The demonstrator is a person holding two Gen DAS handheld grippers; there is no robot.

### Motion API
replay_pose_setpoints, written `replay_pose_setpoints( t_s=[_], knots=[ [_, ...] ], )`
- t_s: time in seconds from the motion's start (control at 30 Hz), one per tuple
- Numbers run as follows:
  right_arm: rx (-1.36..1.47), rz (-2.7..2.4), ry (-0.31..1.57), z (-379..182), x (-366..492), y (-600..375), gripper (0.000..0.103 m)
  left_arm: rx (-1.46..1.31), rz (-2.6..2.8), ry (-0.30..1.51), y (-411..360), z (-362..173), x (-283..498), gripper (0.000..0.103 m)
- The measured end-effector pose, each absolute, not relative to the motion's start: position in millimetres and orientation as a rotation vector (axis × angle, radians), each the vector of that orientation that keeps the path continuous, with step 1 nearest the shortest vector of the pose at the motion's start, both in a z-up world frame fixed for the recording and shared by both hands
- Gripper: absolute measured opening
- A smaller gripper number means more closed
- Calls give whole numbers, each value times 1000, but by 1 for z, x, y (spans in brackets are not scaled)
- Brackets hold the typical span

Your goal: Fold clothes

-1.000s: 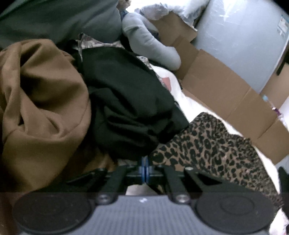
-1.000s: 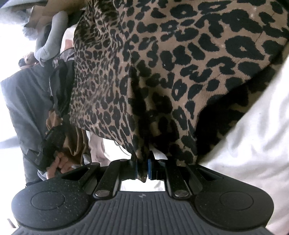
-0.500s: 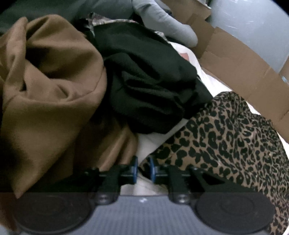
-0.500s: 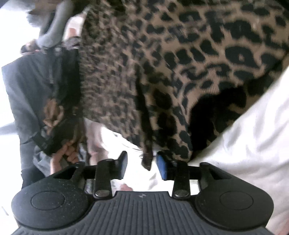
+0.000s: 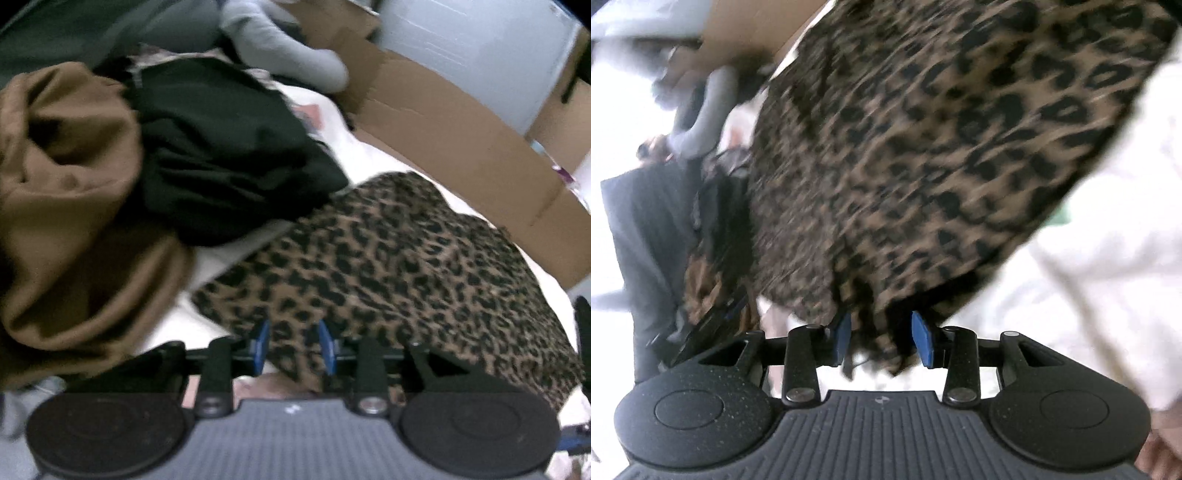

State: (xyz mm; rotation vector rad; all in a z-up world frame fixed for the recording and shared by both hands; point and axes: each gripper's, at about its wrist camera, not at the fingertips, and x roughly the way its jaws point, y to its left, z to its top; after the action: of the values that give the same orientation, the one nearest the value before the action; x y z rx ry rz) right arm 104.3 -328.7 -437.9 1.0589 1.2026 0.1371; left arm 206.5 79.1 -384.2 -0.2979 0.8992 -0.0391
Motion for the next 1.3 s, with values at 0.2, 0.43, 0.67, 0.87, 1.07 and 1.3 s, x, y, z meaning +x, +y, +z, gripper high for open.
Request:
replay_pose_setpoints(
  t_s=[0.2,0.43,0.67,0.87,1.07,1.3],
  knots=[
    [1202,31,1153,-456,90,-361,44,-299,-123,923,46,-385,207,32],
    [1373,95,1163,-476,103,-345,43,-281,-182,941,24,-390,208,36],
    [1386,78,1175,-491,114,-332,2,-270,-247,941,1,-389,213,39],
    [1278,1,1193,-484,105,-338,0,-282,-289,949,-16,-392,212,39],
    [1159,-18,1238,-478,103,-331,0,-272,-332,959,-28,-391,213,39],
    [1104,16,1291,-469,103,-337,2,-221,-351,1040,-46,-416,221,41]
  ],
)
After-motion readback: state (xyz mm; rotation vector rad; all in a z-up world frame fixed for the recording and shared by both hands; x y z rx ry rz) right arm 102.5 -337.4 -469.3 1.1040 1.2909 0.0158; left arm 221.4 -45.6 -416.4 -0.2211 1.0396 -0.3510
